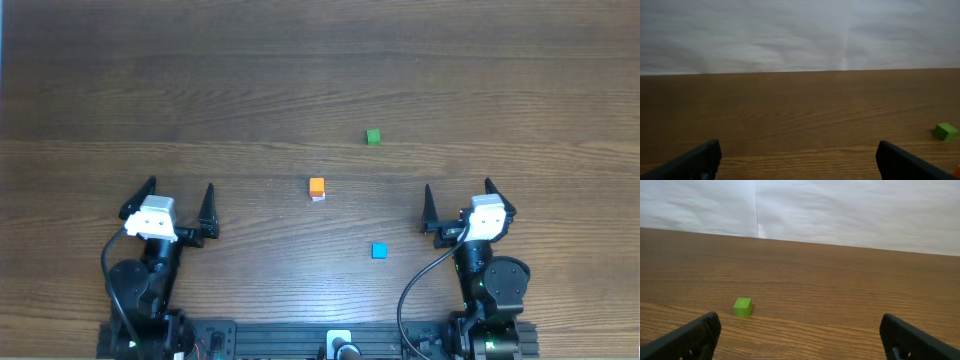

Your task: Stack Cubes

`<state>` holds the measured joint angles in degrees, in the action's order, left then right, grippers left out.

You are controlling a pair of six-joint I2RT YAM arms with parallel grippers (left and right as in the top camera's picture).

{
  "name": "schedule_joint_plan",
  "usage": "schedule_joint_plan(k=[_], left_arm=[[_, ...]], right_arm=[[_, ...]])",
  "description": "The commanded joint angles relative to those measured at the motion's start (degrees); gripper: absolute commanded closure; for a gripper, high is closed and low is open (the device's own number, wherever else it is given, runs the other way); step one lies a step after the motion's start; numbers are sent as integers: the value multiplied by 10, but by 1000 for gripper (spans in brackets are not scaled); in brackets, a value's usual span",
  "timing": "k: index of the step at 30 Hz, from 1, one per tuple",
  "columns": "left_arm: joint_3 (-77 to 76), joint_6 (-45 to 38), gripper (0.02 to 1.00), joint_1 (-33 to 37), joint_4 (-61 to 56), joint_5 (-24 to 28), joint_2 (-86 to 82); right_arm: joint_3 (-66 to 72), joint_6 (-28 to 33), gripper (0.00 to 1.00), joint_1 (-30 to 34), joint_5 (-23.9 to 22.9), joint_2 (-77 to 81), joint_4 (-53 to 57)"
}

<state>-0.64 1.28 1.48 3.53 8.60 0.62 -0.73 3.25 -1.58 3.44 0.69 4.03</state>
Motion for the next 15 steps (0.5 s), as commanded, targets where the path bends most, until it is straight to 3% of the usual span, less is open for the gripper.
schedule_joint_plan(k=[1, 6, 9, 15], left_arm=[[3, -9, 20, 3, 0, 6, -5], [3, -9, 18, 3, 0, 5, -5], [3, -9, 18, 3, 0, 6, -5], [3, -9, 18, 3, 0, 6, -5]], right_arm=[[4, 3, 7, -2, -3, -4, 0], [4, -1, 7, -2, 0, -4, -13], [4, -61, 9, -2, 5, -4, -37], [-42, -64, 7, -3, 64, -3, -42]])
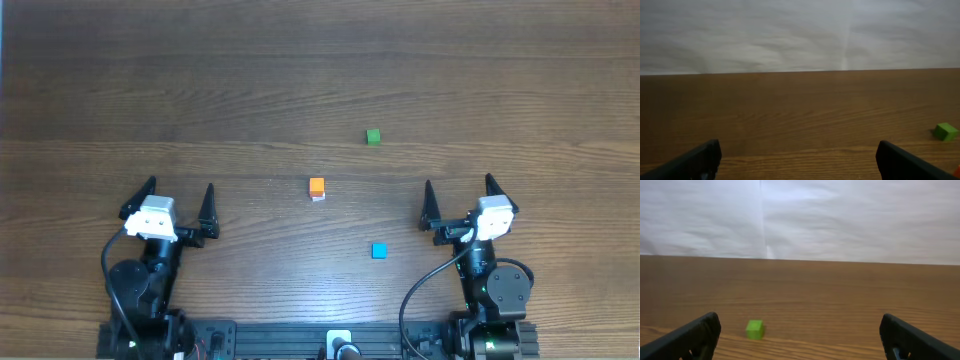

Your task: Stack Cubes

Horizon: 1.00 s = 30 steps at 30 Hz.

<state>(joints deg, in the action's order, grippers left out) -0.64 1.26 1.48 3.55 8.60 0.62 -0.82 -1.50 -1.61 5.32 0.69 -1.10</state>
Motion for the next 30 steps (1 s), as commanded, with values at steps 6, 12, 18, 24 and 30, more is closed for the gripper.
schedule_joint_plan(k=[6, 12, 18, 24, 30], left_arm=[[3, -9, 18, 3, 0, 6, -5], [3, -9, 18, 3, 0, 6, -5], [3, -9, 20, 3, 0, 6, -5], [3, -9, 18, 3, 0, 6, -5], [3, -9, 18, 3, 0, 6, -5]], right_arm=[[-152, 5, 7, -4, 45, 21, 61], [-348, 29, 9, -12, 75, 153, 151], [-532, 22, 7, -12, 118, 405, 297], [-675, -2, 7, -43, 111, 607, 399], [-772, -18, 9, -126, 42, 772, 462]])
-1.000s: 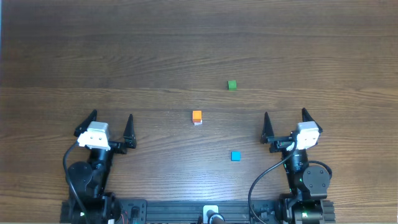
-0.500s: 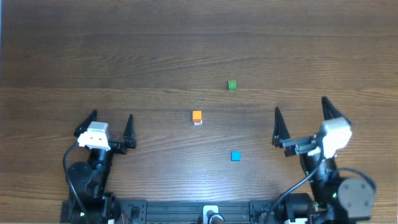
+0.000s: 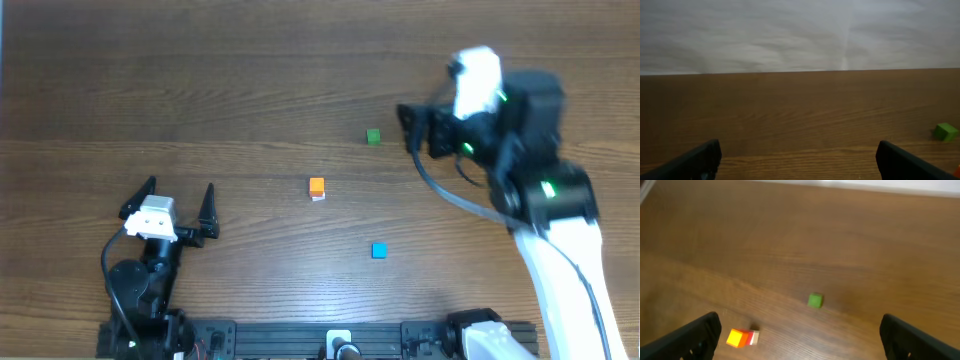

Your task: Stack Cubes

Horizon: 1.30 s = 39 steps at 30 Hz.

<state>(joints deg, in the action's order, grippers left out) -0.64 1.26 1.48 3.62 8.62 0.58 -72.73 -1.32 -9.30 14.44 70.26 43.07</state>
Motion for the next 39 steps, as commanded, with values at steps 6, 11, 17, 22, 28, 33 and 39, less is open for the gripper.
schedule_joint_plan(k=[6, 11, 17, 22, 28, 33, 39], left_arm=[[3, -9, 18, 3, -1, 5, -4], [3, -9, 18, 3, -1, 5, -4], [3, -9, 18, 3, -1, 5, -4], [3, -9, 18, 3, -1, 5, -4], [3, -9, 18, 3, -1, 5, -4], [3, -9, 20, 3, -1, 5, -4], [3, -9, 20, 3, -1, 5, -4]], right_arm=[[-91, -134, 9, -130, -131, 242, 37], [-116, -164, 7, -136, -147, 334, 38], [-148, -203, 7, -128, -206, 392, 69], [-149, -210, 7, -123, -206, 433, 68], [-149, -209, 18, -107, -205, 468, 63], [-149, -209, 58, -102, -201, 480, 54], [-149, -194, 80, -102, -187, 499, 38]])
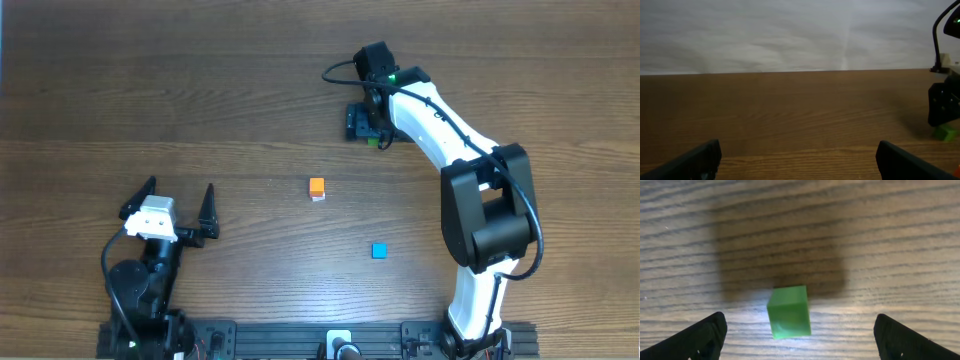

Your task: Stack Cubes

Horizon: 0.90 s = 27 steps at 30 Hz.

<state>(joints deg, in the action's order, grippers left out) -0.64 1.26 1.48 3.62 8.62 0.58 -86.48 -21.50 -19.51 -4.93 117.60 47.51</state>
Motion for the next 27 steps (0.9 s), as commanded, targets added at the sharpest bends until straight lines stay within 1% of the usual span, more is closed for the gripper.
schedule_joint_plan(k=[1, 3, 7, 10, 13, 15, 18, 21, 24, 27], left_arm=[[3, -9, 20, 3, -1, 5, -4], [3, -9, 18, 3, -1, 5, -4], [3, -9, 18, 3, -1, 5, -4], [3, -9, 18, 3, -1, 5, -4], [3, -9, 18, 3, -1, 5, -4], [3, -9, 20, 3, -1, 5, -4], [3, -9, 18, 3, -1, 5, -4], [3, -9, 20, 3, -1, 5, -4], [3, -9, 18, 3, -1, 5, -4], [3, -9, 18, 3, -1, 5, -4]], right_arm=[[-11, 8, 80, 0, 7, 30, -7], [-11, 10, 88, -1, 7, 33, -7], [-11, 24, 143, -5, 8, 35, -10], [-11, 33, 224, -6, 10, 35, -10], [-11, 36, 386, -8, 10, 36, -10], [-11, 36, 428, -8, 10, 36, -10], [-11, 36, 459, -9, 10, 36, -10], [-11, 36, 520, -8, 10, 36, -10], [-10, 36, 603, -8, 10, 36, -10], [-10, 36, 621, -8, 10, 36, -10]])
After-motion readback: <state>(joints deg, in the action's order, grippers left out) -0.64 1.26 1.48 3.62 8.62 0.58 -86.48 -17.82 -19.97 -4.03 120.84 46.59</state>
